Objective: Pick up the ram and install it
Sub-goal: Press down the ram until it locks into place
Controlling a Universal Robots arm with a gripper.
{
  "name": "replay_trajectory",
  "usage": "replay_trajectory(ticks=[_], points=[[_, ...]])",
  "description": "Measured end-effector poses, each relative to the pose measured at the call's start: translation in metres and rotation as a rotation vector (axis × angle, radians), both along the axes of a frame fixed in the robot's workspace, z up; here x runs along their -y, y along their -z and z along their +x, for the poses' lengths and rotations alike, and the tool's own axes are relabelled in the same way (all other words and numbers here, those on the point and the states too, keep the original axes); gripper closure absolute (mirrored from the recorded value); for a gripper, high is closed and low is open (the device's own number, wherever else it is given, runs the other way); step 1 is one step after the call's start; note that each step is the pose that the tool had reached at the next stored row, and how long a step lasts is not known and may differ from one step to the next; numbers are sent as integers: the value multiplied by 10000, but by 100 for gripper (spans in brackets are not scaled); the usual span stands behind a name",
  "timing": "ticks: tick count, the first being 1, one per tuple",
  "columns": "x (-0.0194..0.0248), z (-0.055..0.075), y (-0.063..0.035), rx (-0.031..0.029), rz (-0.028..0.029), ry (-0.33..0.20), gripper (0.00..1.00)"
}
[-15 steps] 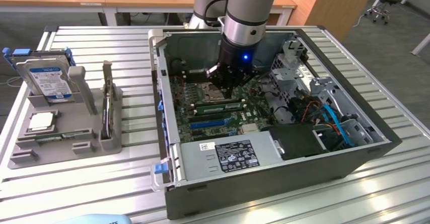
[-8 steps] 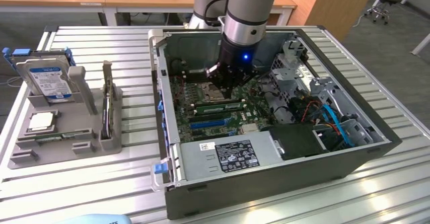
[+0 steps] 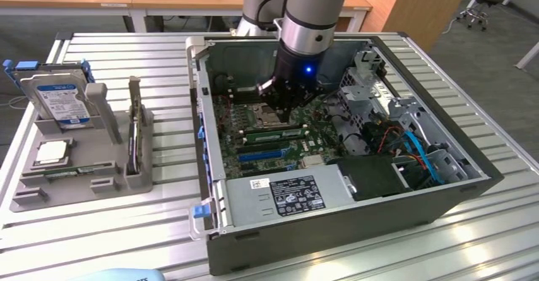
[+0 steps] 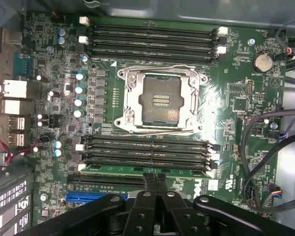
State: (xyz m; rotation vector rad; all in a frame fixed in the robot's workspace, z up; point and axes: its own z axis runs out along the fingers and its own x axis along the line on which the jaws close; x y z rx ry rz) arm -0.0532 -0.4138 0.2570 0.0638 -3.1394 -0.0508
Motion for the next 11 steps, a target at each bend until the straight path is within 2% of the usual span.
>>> replay_trajectory(ticks=[7, 11], points=[[0, 23, -5, -78, -2, 0, 90], [0, 29, -5, -86, -1, -1, 90]])
